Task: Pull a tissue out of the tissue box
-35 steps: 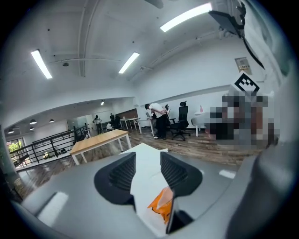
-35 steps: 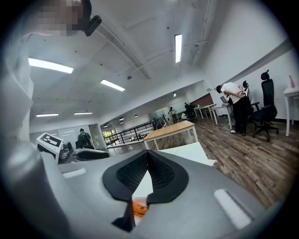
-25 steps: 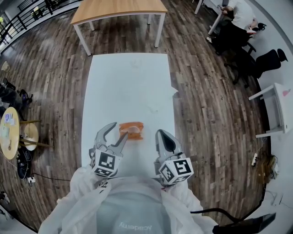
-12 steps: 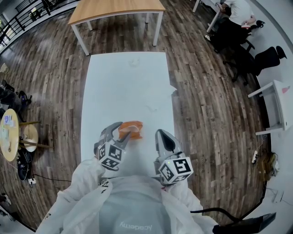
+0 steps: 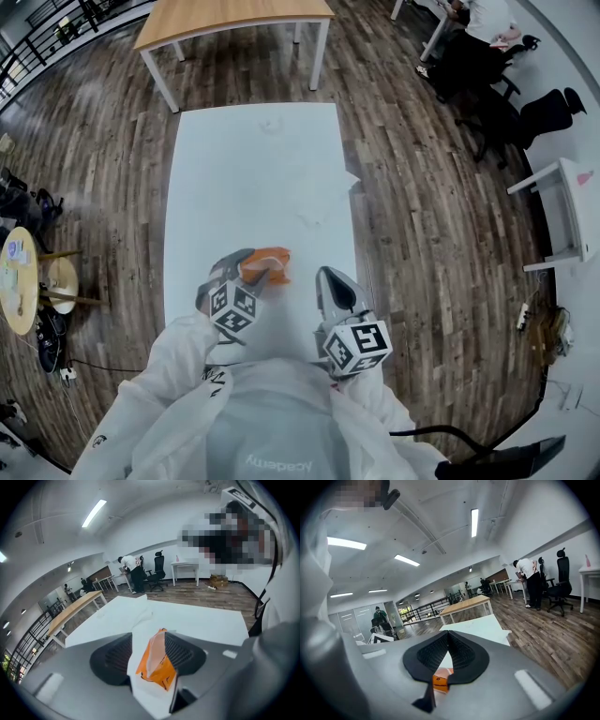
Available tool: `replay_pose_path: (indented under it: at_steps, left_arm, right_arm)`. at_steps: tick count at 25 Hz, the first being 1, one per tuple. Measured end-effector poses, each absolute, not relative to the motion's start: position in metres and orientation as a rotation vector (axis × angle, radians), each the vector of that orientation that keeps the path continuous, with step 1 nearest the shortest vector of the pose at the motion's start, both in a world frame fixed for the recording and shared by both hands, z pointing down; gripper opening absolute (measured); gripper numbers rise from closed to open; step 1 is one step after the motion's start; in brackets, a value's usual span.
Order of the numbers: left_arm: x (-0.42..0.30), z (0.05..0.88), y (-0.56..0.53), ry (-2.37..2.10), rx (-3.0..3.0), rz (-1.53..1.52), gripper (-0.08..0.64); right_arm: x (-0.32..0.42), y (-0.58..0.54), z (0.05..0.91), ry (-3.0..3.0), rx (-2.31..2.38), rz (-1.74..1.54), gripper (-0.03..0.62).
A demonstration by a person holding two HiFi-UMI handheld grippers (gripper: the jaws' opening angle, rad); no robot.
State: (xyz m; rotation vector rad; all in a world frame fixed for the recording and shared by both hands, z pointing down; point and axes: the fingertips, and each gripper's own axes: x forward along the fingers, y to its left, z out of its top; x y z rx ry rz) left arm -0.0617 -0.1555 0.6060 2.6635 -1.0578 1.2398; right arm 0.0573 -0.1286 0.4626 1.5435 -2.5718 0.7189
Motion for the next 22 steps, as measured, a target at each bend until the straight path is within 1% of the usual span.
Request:
replay_pose_path:
  at_steps: [4,9,19,22]
  left_arm:
    - [-0.06,0.617,-0.157,-1.003,2.636,1.262,0.215]
    - [-0.058,0.628,-0.159,-0.969,2.633,1.314,0.193]
    - [-0.058,0.641,-0.164,-0.937,2.62,1.364,0.179]
    - [-0.059,0.642,-0.164,-0.935,2.613,1.364,0.165]
  right_arm:
    - [0.057,-0.13,0.467,-2.559,1.542,0.731,0.002]
    - [0.058,-0.13,0.472,-2.551,1.544,0.74,0.002]
    - [0.059,-0.131,0.481,-2.525,1.547,0.764,0.002]
    - [0.059,-0.13,0.486,-2.511,1.543,0.773,0.002]
